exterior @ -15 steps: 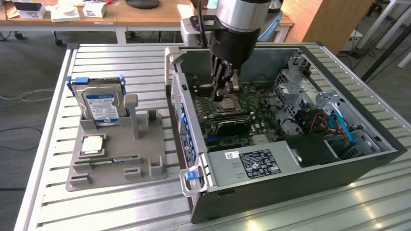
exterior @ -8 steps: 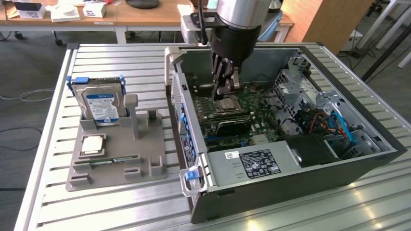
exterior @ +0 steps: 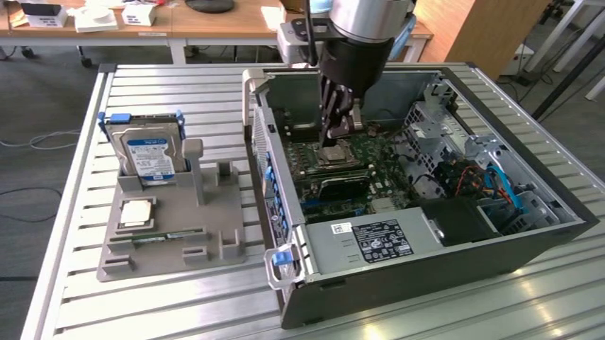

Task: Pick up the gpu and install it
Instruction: 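Press down on the gpu until it lock into place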

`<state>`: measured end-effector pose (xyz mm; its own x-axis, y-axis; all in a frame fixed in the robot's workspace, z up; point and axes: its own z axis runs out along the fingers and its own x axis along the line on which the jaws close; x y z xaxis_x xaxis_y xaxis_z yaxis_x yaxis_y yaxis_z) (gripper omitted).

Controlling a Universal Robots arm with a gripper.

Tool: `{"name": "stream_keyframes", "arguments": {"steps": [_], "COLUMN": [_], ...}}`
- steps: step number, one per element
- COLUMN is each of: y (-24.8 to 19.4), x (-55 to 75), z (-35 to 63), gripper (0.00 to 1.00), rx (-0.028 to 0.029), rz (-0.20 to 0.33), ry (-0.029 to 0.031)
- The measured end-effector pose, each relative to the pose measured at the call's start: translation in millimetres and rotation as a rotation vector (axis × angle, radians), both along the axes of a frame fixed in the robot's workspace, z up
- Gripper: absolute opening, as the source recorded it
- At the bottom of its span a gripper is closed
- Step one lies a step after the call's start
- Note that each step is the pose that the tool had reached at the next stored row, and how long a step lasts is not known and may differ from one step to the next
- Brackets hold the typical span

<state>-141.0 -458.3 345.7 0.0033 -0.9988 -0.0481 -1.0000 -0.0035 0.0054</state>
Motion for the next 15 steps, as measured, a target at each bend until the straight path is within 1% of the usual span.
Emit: {"name": "stream_keyframes", "arguments": {"steps": [6, 8, 15], "y": [0.0, 0.0, 0.0], "x": [19.5, 24.2, 24.5], "z": [0.0, 0.0, 0.0], "gripper": [0.11, 0.11, 0.11], "rx": [0.0, -0.0001, 0.0], "rz": [0.0, 0.0, 0.0], "ry": [0.0002, 0.0003, 0.0003]}}
